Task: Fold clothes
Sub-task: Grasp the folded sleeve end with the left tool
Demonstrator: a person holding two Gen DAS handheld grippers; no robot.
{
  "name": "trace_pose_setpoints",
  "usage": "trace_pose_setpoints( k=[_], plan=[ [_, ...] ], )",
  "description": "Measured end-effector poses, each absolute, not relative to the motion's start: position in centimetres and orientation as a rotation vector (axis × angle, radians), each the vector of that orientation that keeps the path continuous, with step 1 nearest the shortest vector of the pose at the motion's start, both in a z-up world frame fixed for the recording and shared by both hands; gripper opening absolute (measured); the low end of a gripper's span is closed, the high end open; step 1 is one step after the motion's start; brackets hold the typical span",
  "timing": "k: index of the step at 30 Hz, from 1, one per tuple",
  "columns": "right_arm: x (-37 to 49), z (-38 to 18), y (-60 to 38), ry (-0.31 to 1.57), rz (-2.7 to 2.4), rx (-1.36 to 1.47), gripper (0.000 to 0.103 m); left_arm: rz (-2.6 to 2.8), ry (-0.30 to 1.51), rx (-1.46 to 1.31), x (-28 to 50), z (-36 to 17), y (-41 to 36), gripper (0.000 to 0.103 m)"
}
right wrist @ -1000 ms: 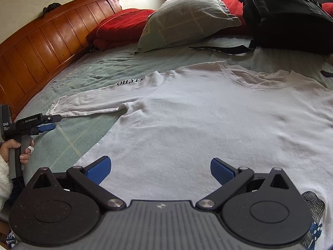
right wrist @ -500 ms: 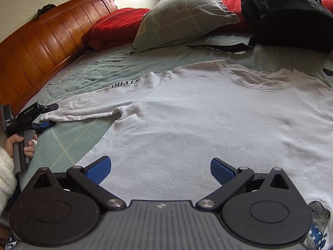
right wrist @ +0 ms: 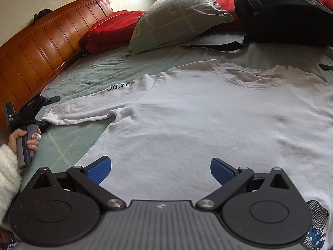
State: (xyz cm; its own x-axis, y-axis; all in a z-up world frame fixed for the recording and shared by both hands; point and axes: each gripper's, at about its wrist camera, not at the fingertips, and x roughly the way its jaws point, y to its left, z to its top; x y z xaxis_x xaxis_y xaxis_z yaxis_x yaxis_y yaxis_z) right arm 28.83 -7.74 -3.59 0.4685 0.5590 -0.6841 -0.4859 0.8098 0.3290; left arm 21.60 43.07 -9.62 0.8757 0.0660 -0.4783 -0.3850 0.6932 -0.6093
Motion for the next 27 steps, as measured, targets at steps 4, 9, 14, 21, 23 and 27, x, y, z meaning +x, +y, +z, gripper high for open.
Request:
trace_pose_setpoints(
  k=[4, 9, 14, 21, 23, 27],
  plan=[
    [28.9, -3.6, -7.9, 0.872, 0.647, 0.105, 0.103, 0.348, 0.403, -0.846, 22.4, -9.5, 45.1, 0.102],
    [28.6, -3.2, -8.3, 0.866, 0.654, 0.094, 0.103, 0.328, 0.414, -0.818, 23.3, -7.4, 44.0, 0.101],
    [28.5, -2.9, -8.6, 0.865, 0.659, 0.088, 0.103, 0.279, 0.421, -0.807, 23.8, -4.7, 42.6, 0.101],
    [27.5, -2.4, -9.5, 0.878, 0.68, 0.044, 0.103, 0.251, 0.428, -0.752, 24.8, -1.3, 40.0, 0.101],
    [27.2, -2.3, -9.9, 0.884, 0.679, 0.018, 0.103, 0.246, 0.43, -0.735, 25.1, -0.3, 39.2, 0.102],
    [26.9, -2.2, -11.0, 0.903, 0.698, -0.025, 0.103, 0.232, 0.434, -0.704, 25.7, 1.3, 37.4, 0.101]
  ],
)
